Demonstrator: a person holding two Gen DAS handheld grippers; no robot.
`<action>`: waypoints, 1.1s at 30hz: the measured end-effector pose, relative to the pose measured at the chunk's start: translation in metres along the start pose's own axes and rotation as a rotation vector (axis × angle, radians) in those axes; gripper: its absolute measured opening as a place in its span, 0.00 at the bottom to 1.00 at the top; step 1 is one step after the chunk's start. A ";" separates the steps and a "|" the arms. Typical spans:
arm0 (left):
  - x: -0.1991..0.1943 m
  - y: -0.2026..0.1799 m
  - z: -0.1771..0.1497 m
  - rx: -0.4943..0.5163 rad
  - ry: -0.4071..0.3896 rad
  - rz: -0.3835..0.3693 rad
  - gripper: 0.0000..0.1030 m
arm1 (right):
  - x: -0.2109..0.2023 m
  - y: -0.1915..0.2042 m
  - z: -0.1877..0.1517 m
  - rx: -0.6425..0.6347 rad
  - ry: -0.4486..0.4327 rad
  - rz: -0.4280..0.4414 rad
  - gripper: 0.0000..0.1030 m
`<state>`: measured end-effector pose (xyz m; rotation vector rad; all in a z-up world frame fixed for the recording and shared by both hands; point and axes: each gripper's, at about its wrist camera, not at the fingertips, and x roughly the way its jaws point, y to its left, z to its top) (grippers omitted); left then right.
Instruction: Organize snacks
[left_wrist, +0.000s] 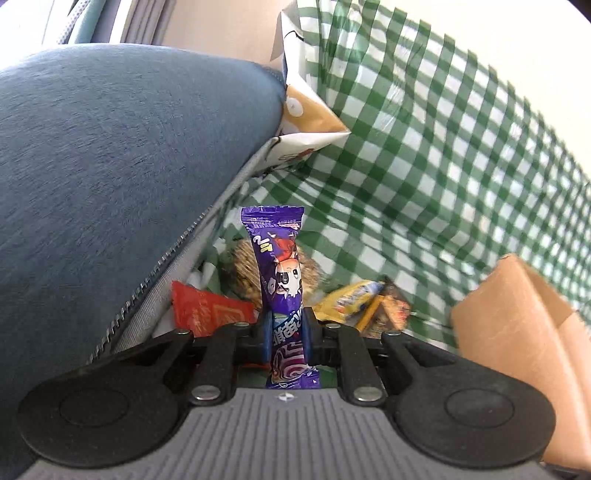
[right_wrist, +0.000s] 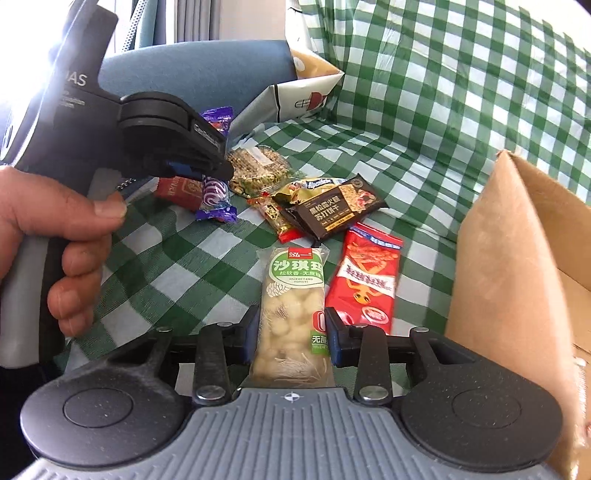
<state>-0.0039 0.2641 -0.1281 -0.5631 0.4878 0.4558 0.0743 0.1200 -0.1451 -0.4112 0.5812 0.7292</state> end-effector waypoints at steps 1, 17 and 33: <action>-0.004 -0.001 -0.001 -0.010 0.010 -0.023 0.16 | -0.004 0.000 -0.002 0.001 0.001 -0.002 0.37; -0.070 -0.045 -0.064 -0.025 0.258 -0.232 0.16 | -0.044 -0.001 -0.064 0.021 0.024 -0.005 0.37; -0.069 -0.053 -0.098 0.028 0.401 -0.091 0.19 | -0.035 -0.008 -0.068 0.070 0.067 -0.013 0.37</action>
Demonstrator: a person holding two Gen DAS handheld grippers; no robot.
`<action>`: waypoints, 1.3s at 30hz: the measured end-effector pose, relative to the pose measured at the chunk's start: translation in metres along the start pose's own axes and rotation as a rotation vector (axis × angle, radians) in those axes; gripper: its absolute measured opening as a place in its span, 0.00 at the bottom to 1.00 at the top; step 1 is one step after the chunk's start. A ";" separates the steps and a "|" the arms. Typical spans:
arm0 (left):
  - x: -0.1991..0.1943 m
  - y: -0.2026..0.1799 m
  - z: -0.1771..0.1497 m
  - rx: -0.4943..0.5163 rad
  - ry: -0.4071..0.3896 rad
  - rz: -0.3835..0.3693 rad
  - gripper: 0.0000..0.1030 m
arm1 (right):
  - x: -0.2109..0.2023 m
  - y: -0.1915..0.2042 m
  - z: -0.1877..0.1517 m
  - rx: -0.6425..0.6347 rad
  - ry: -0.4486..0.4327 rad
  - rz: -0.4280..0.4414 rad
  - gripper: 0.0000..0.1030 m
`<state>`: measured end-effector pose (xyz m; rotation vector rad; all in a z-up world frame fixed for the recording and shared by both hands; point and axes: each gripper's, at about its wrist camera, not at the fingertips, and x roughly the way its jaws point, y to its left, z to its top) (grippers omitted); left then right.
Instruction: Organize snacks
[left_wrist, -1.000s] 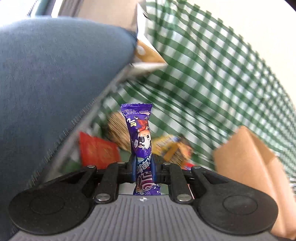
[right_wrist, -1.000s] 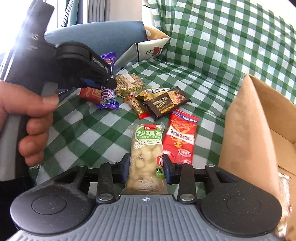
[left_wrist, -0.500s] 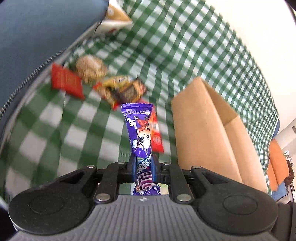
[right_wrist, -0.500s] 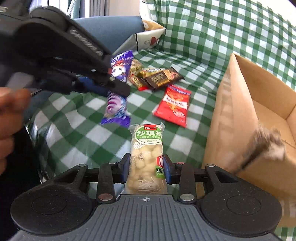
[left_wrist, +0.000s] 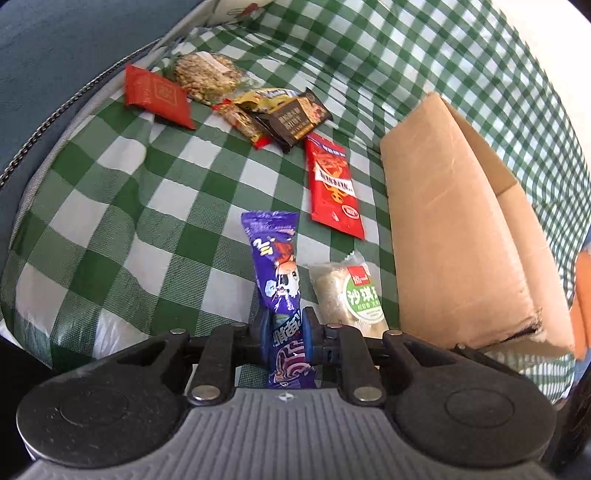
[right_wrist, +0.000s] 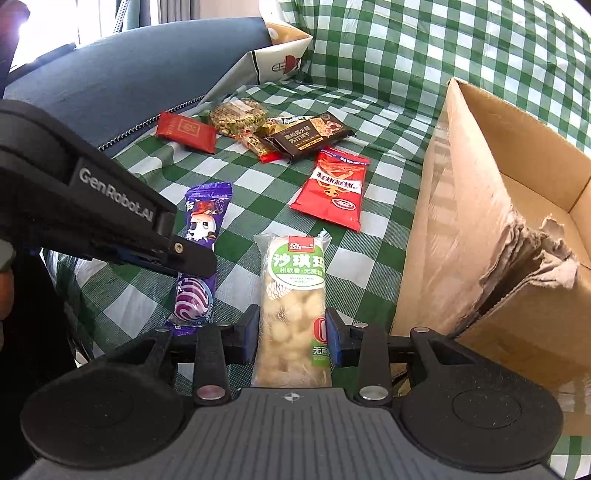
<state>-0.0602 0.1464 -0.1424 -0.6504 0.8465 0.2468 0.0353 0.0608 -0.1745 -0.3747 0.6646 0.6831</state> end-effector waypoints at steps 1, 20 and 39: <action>0.001 -0.001 0.000 0.009 0.003 0.005 0.22 | 0.000 0.000 0.000 -0.001 0.002 -0.001 0.37; 0.009 -0.005 0.001 0.031 0.015 0.022 0.26 | 0.002 0.000 -0.001 -0.006 0.009 -0.007 0.37; 0.004 -0.004 0.002 0.028 -0.025 0.000 0.18 | -0.011 0.008 -0.003 -0.036 -0.044 -0.016 0.37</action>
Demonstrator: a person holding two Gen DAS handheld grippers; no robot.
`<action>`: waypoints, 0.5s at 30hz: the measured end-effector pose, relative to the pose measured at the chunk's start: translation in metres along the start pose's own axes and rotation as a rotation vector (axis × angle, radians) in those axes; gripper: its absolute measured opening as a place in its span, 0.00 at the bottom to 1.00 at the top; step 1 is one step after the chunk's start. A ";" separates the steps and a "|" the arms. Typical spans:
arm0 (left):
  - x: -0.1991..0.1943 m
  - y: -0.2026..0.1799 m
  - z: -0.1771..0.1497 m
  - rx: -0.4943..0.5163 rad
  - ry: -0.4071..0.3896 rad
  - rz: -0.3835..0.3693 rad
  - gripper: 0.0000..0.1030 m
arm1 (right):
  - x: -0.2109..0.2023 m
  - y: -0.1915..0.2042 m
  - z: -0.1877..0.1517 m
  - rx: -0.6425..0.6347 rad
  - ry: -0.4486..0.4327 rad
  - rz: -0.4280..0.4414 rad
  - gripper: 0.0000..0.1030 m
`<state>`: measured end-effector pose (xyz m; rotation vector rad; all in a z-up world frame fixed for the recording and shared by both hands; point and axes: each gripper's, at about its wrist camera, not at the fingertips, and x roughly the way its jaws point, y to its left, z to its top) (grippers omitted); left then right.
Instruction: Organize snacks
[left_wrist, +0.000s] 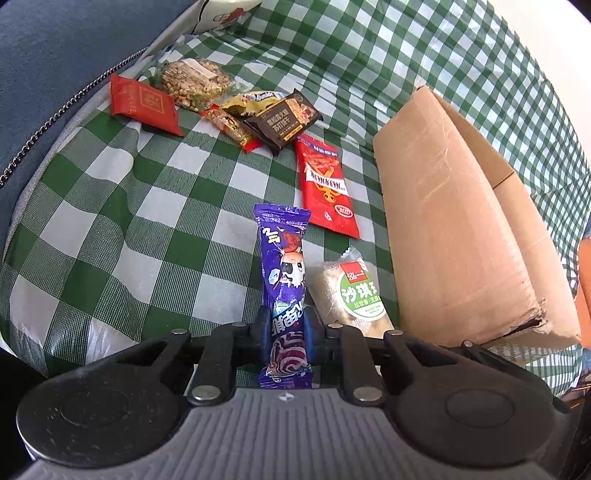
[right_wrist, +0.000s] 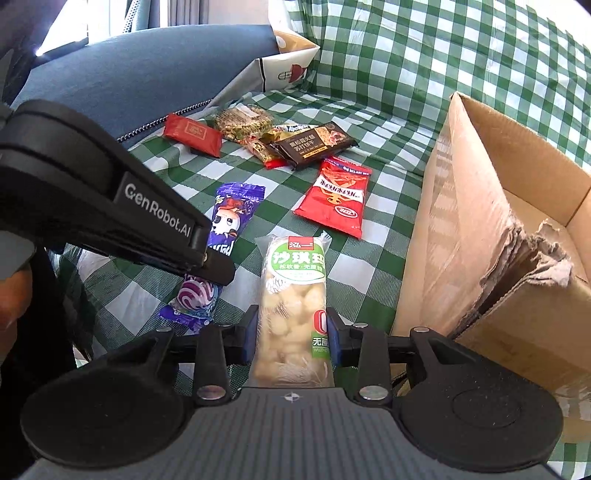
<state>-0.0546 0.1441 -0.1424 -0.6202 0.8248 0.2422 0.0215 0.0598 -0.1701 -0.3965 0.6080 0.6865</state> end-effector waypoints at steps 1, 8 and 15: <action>-0.001 0.001 0.000 -0.006 -0.007 -0.005 0.18 | -0.001 0.000 0.000 0.000 -0.006 -0.001 0.37; -0.020 0.006 0.002 -0.056 -0.127 -0.040 0.18 | -0.011 -0.002 0.006 0.017 -0.069 -0.005 0.37; -0.041 0.012 0.007 -0.106 -0.249 -0.069 0.18 | -0.031 -0.002 0.014 0.029 -0.156 0.008 0.37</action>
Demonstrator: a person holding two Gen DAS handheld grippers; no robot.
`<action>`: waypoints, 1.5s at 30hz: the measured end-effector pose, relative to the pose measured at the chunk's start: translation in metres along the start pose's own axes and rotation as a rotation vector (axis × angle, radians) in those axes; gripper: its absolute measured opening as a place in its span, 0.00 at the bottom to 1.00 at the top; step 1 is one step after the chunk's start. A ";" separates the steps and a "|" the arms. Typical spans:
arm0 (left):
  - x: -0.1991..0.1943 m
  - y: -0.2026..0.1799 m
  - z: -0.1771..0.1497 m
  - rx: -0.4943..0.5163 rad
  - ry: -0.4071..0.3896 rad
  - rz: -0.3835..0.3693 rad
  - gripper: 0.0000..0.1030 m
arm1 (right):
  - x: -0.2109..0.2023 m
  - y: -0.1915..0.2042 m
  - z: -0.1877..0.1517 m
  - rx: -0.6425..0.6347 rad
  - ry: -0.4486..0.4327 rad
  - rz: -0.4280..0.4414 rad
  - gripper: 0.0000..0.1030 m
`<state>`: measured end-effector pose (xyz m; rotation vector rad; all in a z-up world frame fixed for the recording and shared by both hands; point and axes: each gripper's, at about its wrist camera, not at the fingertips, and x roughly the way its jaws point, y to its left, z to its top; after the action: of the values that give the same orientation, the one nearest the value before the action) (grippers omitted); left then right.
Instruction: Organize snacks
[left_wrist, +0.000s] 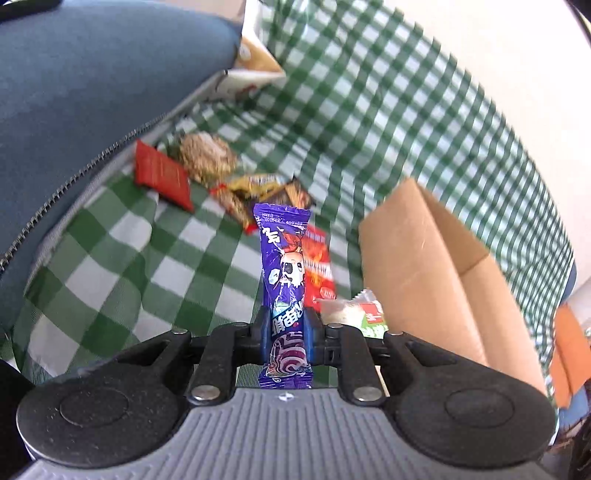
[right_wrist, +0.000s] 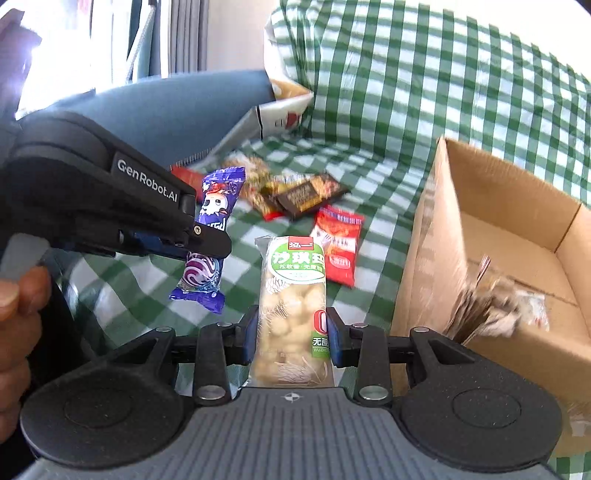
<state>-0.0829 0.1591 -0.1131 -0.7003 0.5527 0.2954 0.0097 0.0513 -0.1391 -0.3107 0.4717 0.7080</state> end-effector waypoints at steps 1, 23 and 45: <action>-0.002 0.000 0.001 -0.007 -0.011 -0.004 0.18 | -0.003 0.000 0.002 0.000 -0.017 0.002 0.37; -0.013 -0.016 0.003 0.077 -0.077 -0.027 0.18 | -0.035 -0.029 0.024 0.111 -0.252 0.011 0.37; 0.003 -0.107 0.029 0.232 -0.060 -0.025 0.18 | -0.051 -0.118 0.031 0.411 -0.437 -0.271 0.37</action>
<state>-0.0229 0.1007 -0.0400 -0.4720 0.5113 0.2236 0.0665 -0.0484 -0.0734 0.1667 0.1449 0.3839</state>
